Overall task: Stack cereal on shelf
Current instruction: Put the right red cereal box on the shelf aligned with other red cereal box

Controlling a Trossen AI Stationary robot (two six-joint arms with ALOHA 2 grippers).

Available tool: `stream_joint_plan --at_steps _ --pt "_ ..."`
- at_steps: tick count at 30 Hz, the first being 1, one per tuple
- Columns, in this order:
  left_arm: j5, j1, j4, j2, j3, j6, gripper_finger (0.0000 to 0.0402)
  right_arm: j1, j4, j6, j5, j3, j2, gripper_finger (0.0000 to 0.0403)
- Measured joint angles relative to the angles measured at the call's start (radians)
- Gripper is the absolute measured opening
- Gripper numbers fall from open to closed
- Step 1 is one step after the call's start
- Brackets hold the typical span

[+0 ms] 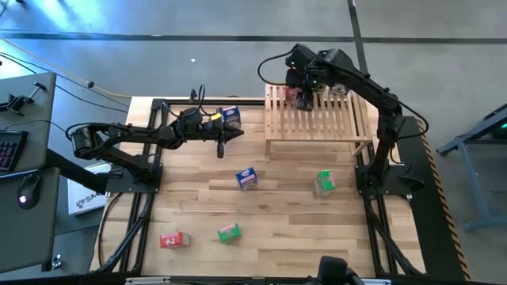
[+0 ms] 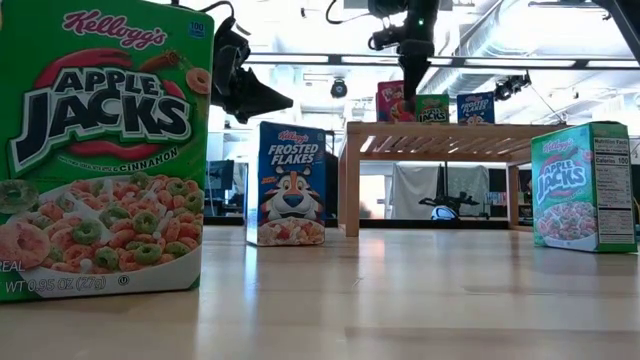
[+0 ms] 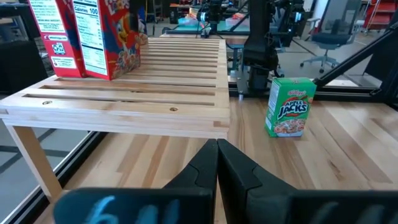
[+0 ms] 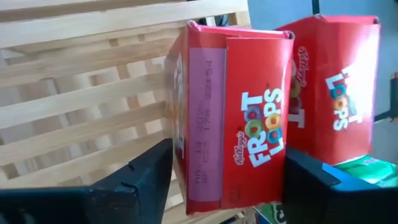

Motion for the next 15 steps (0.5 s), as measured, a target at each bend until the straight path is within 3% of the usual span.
stream_joint_plan --at_steps 11,15 --pt "0.000 0.000 0.000 0.000 0.000 0.000 0.0000 0.029 -0.019 0.006 0.047 0.115 -0.013 0.0234" --pt "0.000 0.000 0.000 0.000 0.000 0.001 0.0000 0.073 -0.112 0.081 0.071 0.198 -0.014 0.0206"
